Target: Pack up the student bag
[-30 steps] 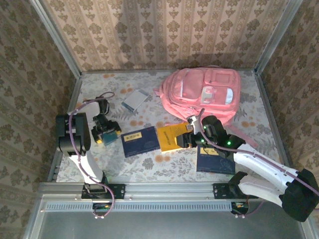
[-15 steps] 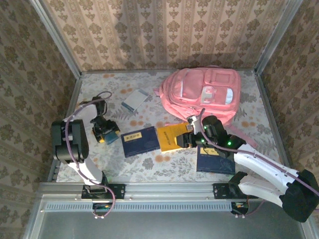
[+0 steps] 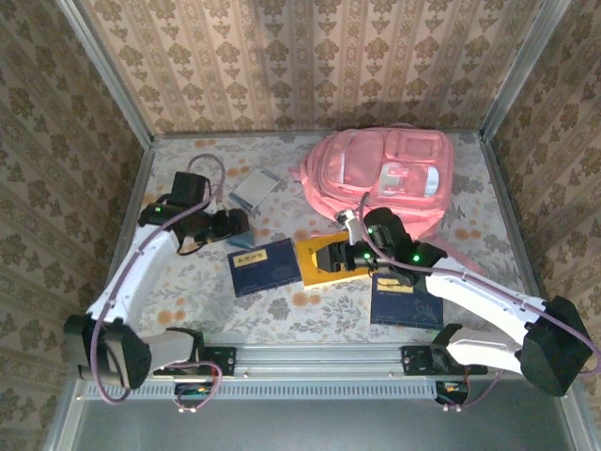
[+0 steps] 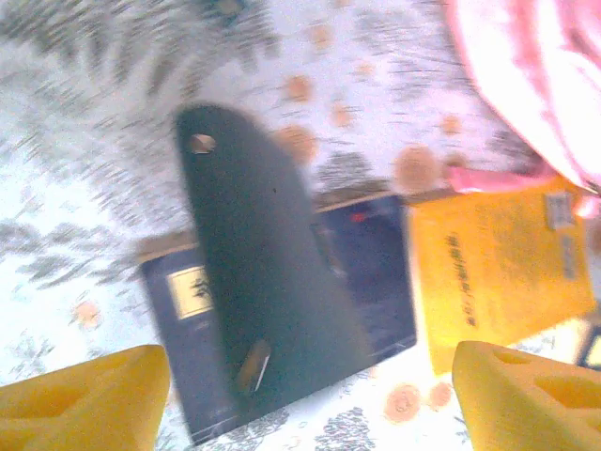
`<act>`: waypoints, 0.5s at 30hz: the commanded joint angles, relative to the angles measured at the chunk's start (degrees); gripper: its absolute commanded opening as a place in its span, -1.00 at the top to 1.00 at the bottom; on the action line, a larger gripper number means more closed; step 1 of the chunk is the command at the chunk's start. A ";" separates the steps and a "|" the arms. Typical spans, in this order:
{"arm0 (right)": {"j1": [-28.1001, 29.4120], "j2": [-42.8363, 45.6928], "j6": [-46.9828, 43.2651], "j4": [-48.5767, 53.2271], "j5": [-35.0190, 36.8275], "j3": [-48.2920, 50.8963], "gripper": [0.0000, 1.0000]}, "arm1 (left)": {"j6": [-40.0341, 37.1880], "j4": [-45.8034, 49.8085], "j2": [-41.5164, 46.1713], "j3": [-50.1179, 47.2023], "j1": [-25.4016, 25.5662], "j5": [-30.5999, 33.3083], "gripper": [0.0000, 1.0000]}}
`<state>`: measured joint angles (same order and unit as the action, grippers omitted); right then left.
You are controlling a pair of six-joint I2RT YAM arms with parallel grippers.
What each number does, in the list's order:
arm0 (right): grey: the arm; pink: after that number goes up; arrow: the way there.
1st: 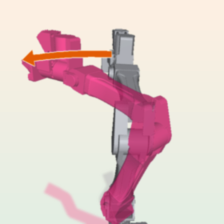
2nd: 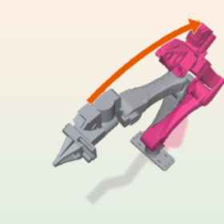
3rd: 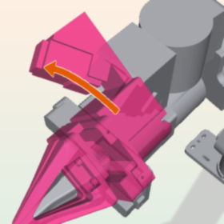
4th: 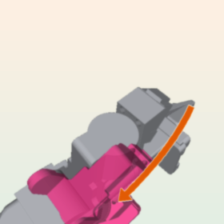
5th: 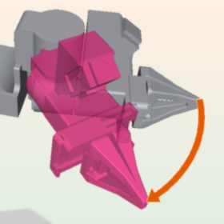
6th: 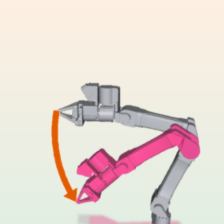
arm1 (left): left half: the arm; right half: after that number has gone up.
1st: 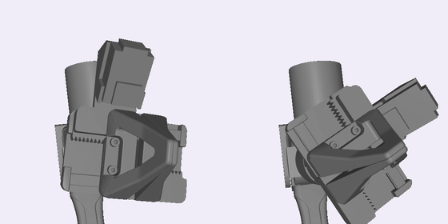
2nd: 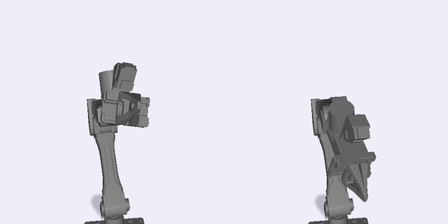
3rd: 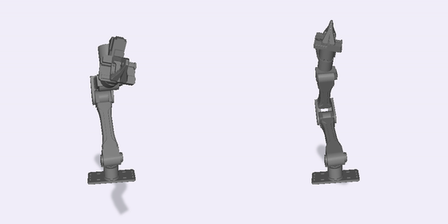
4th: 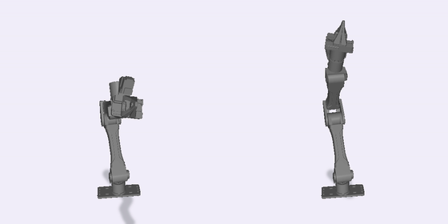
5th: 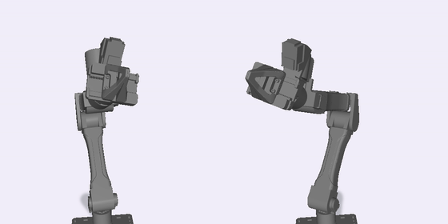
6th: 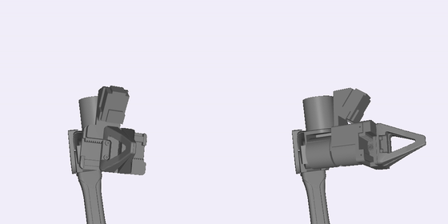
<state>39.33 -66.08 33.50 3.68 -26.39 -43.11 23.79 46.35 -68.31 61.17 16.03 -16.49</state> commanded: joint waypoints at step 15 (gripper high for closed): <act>0.13 -9.93 4.83 7.01 9.60 -9.56 -0.18 | 0.15 -3.43 -9.28 -0.23 3.04 1.25 -0.71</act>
<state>39.33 -73.34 36.14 8.49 -20.91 -52.36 21.34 43.16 -74.63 61.58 21.85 -11.73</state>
